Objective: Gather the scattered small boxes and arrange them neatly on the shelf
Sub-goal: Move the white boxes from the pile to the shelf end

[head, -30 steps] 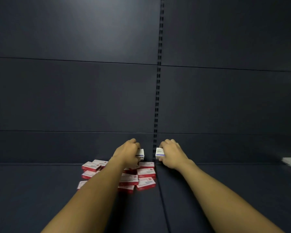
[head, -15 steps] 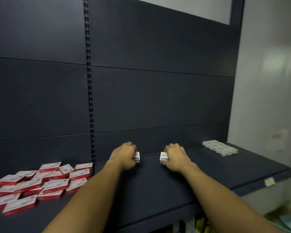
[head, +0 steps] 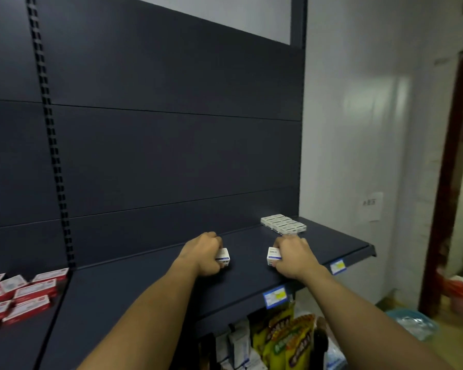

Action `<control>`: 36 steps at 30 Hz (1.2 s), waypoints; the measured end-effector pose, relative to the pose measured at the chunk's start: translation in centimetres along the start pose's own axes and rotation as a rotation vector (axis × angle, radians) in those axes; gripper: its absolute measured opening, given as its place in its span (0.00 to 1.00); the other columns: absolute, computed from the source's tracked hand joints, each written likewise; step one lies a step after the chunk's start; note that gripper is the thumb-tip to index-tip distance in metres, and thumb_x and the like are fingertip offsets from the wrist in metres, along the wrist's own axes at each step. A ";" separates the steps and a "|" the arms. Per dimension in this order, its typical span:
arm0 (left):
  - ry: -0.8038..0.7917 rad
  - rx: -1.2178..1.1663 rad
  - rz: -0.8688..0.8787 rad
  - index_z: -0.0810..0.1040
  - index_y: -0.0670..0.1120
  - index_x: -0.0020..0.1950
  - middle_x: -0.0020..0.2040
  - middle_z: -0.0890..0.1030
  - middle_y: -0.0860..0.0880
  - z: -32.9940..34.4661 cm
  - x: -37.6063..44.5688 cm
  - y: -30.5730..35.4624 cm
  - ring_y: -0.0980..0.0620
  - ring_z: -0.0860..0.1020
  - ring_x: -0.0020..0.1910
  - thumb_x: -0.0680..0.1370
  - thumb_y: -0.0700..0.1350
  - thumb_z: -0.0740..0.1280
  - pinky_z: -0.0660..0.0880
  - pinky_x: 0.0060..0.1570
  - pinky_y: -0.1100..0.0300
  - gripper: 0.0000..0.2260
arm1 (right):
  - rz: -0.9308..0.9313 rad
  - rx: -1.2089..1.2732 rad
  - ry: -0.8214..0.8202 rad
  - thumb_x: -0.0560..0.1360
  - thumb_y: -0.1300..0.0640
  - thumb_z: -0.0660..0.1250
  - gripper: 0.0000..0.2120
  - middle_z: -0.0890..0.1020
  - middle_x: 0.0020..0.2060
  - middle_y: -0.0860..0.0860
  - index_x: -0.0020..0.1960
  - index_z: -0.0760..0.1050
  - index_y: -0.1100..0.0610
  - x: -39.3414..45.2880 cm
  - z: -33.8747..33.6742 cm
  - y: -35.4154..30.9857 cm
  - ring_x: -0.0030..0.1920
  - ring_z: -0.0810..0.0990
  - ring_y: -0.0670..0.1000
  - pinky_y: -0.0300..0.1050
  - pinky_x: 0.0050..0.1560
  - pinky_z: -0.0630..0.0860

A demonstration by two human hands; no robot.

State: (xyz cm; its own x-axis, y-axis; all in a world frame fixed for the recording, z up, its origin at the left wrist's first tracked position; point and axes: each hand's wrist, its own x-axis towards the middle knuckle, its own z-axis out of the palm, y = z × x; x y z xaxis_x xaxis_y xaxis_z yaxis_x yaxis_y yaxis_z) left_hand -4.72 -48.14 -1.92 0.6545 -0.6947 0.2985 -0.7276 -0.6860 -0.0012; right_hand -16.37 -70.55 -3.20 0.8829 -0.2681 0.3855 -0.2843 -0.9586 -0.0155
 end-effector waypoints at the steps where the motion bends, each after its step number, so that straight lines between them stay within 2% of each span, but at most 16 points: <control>1: 0.010 -0.004 0.010 0.76 0.47 0.59 0.56 0.73 0.51 0.1 0.4 1.1 0.49 0.75 0.55 0.75 0.54 0.72 0.72 0.48 0.57 0.17 | 0.009 -0.004 0.004 0.72 0.48 0.69 0.18 0.77 0.59 0.52 0.60 0.76 0.53 -0.4 -0.2 1.2 0.62 0.73 0.55 0.50 0.62 0.68; 8: 0.018 0.009 0.080 0.76 0.47 0.62 0.59 0.73 0.50 1.2 3.5 8.2 0.48 0.74 0.59 0.76 0.54 0.71 0.75 0.54 0.53 0.18 | 0.075 -0.052 -0.014 0.73 0.49 0.67 0.19 0.76 0.59 0.53 0.62 0.75 0.54 -2.9 -1.1 9.1 0.61 0.72 0.56 0.49 0.61 0.68; 17: 0.033 0.007 0.175 0.75 0.48 0.66 0.63 0.73 0.51 1.6 9.4 14.6 0.48 0.74 0.62 0.76 0.56 0.72 0.75 0.56 0.52 0.22 | 0.150 -0.040 0.009 0.71 0.50 0.68 0.16 0.77 0.56 0.54 0.56 0.77 0.55 -4.2 -2.6 17.3 0.60 0.74 0.57 0.47 0.59 0.69; 21: 0.051 0.038 0.201 0.76 0.48 0.64 0.61 0.73 0.51 2.2 12.3 16.5 0.47 0.75 0.61 0.76 0.55 0.71 0.76 0.54 0.50 0.21 | 0.175 -0.038 0.009 0.71 0.50 0.67 0.17 0.77 0.54 0.53 0.58 0.78 0.54 -3.5 -2.5 20.3 0.58 0.74 0.56 0.47 0.59 0.70; 28: 0.068 0.005 0.212 0.77 0.46 0.62 0.61 0.73 0.50 4.3 17.5 18.6 0.47 0.74 0.60 0.76 0.54 0.69 0.75 0.54 0.52 0.18 | 0.214 -0.063 0.009 0.73 0.48 0.68 0.19 0.77 0.56 0.52 0.61 0.78 0.53 -0.3 -0.7 24.6 0.59 0.73 0.55 0.49 0.60 0.70; 33: 0.070 -0.006 0.217 0.76 0.46 0.61 0.58 0.73 0.50 5.4 21.9 19.5 0.48 0.74 0.58 0.78 0.54 0.68 0.70 0.48 0.55 0.17 | 0.203 -0.048 0.006 0.73 0.43 0.69 0.20 0.78 0.56 0.53 0.61 0.78 0.53 4.0 0.6 27.0 0.60 0.74 0.55 0.49 0.61 0.70; 36: 0.071 -0.017 0.205 0.77 0.47 0.60 0.56 0.73 0.51 5.9 24.8 19.2 0.49 0.74 0.57 0.77 0.55 0.69 0.72 0.47 0.54 0.16 | 0.189 -0.015 0.010 0.73 0.43 0.69 0.20 0.78 0.55 0.53 0.61 0.78 0.53 7.0 1.5 27.9 0.59 0.74 0.55 0.49 0.61 0.70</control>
State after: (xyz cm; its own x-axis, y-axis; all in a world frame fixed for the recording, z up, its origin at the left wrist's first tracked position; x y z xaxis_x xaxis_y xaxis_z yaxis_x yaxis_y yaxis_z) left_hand -1.26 -79.84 -0.16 0.4770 -0.8019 0.3599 -0.8477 -0.5278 -0.0525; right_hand -17.59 -99.33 -2.31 0.8096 -0.4418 0.3865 -0.4502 -0.8898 -0.0743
